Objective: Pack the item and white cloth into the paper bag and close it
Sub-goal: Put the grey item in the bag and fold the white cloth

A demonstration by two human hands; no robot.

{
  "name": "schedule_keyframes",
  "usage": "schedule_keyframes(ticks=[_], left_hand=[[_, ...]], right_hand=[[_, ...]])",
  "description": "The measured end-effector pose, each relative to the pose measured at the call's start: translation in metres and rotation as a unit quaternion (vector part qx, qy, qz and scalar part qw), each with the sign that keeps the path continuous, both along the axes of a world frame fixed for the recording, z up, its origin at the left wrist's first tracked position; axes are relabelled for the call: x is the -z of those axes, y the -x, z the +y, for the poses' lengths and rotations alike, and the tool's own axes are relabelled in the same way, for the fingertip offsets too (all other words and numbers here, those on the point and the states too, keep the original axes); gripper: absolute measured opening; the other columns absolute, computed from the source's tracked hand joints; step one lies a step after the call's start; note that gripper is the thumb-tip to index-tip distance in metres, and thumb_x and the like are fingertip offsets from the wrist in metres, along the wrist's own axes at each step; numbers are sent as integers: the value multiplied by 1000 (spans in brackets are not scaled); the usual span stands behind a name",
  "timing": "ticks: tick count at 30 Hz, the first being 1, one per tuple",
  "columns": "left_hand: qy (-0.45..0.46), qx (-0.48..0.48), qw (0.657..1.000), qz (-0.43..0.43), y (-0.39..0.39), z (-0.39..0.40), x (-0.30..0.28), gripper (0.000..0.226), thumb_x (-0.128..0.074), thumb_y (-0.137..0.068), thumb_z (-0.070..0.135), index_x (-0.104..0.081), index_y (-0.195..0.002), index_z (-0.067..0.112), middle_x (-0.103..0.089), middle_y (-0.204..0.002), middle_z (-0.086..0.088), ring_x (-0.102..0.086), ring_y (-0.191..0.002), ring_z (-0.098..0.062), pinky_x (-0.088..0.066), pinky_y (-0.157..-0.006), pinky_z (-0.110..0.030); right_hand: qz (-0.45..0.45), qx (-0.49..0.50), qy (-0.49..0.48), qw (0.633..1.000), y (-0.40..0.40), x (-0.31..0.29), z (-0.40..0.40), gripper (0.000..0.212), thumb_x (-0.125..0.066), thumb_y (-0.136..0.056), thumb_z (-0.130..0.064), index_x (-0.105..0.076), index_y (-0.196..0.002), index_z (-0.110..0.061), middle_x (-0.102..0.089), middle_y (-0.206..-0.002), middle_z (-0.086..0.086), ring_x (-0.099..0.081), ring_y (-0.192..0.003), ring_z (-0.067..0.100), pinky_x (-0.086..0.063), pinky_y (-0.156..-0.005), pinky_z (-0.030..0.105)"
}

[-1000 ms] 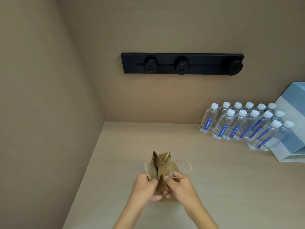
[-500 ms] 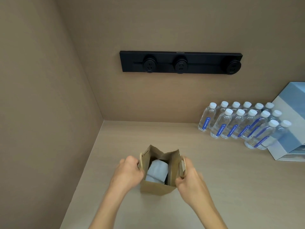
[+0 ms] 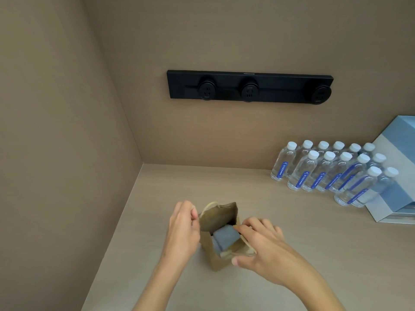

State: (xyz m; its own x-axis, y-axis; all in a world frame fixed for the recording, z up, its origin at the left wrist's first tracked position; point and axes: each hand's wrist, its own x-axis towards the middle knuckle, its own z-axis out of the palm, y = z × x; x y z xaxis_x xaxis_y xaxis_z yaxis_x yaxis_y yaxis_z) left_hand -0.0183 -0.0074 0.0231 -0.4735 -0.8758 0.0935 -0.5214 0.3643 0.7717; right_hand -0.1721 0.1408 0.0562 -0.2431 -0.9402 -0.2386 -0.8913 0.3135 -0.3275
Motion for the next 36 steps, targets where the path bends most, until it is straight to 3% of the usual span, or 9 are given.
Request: schedule_keyframes(ticks=[4, 7, 10, 14, 21, 25, 28, 31, 36], left_hand=[[-10, 18, 999, 29, 2, 9, 8, 41, -47, -84, -19, -67, -73, 15, -52, -115, -6, -58, -87, -9, -44, -75, -25], [-59, 37, 996, -47, 8, 15, 8, 31, -46, -93, 8, -77, -94, 14, -46, -136, -2, -59, -108, -19, -45, -86, -26], [-63, 29, 982, -177, 12, 22, 6, 36, -47, -85, 53, -70, -89, 24, -42, -133, 8, -58, -114, -23, -41, -81, -30], [-62, 26, 970, -232, 13, 31, -2, 14, -61, -84, 33, -60, -96, 26, -41, -117, 6, -63, -95, -31, -51, -76, -36], [-114, 98, 963, -222, -3, 19, -12, 72, -43, -72, -2, -50, -131, 39, -44, -121, 4, -60, -112, -29, -53, -93, -43], [-122, 120, 960, -220, -1, 30, -19, 70, -40, -71, -2, -40, -132, 31, -37, -117, 5, -59, -108, -29, -54, -90, -45], [-130, 126, 961, -210, 2, 34, -22, 71, -41, -71, -2, -37, -134, 31, -36, -115, 3, -59, -101, -28, -55, -87, -45], [-136, 128, 963, -194, 3, 38, -22, 75, -43, -75, -2, -31, -141, 31, -34, -121, 2, -59, -98, -27, -55, -87, -43], [-145, 119, 966, -176, 6, 47, -21, 77, -42, -78, -5, -27, -147, 28, -31, -136, 3, -58, -103, -23, -53, -91, -35]], right_hand=[[-69, 39, -18, 997, -1, -3, 2, 59, -36, -88, -16, -30, -141, -40, -39, -127, -19, -42, -105, 20, -41, -91, 32], [-78, 105, 8, 991, -6, -4, -3, 34, -28, -84, -27, -56, -103, -30, -56, -110, -5, -54, -100, 25, -48, -81, 36], [-75, 191, 19, 979, -10, -7, -11, 32, -32, -86, -41, -42, -64, -21, -55, -75, 1, -54, -73, 28, -42, -59, 33], [-10, 214, 32, 976, -17, -2, -11, 6, -43, -88, -25, -45, -84, -21, -59, -91, 4, -60, -85, 32, -47, -62, 34], [70, 258, -10, 963, -13, -2, 8, 36, -43, -76, -4, -57, -105, -20, -52, -98, 2, -58, -91, 31, -42, -60, 32], [156, 115, 95, 977, -17, -15, 11, 27, -54, -63, 9, -56, -81, -12, -50, -95, 2, -47, -83, 27, -36, -58, 33], [93, 0, 123, 988, -17, -27, 9, 30, -31, -86, -14, -54, -103, -23, -49, -112, -6, -45, -102, 19, -39, -78, 29], [117, -127, -16, 985, -24, -31, -3, 37, -27, -83, -1, -57, -102, -10, -55, -112, 11, -56, -102, 35, -34, -64, 37], [115, -15, -254, 960, -17, 4, -53, 31, -57, -85, -2, -61, -116, -4, -62, -119, 18, -63, -107, 39, -45, -70, 36]])
